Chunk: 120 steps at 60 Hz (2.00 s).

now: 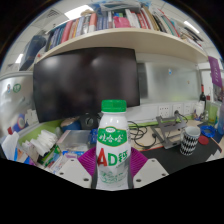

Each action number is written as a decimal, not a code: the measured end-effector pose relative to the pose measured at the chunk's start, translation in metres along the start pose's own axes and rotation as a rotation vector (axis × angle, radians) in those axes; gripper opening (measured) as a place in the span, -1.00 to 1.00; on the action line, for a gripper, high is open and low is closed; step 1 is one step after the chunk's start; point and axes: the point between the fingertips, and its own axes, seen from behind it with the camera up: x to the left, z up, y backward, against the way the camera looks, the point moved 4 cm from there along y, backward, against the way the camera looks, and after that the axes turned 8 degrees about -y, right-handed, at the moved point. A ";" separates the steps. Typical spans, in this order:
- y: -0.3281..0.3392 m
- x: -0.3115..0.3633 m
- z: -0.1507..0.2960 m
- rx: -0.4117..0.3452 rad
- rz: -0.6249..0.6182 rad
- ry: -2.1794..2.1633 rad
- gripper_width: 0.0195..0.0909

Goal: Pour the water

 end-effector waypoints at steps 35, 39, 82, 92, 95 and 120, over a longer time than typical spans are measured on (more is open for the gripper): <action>-0.032 -0.150 0.128 -0.048 0.118 -1.296 -0.38; -0.033 -0.162 0.126 -0.023 0.120 -1.398 -0.38; -0.030 -0.194 0.123 0.108 0.066 -1.536 -0.38; -0.011 -0.218 0.175 0.051 0.013 -0.881 -0.38; -0.006 -0.235 0.191 0.010 -0.022 -0.685 -0.38; -0.017 -0.406 0.180 -0.077 -0.297 0.083 -0.38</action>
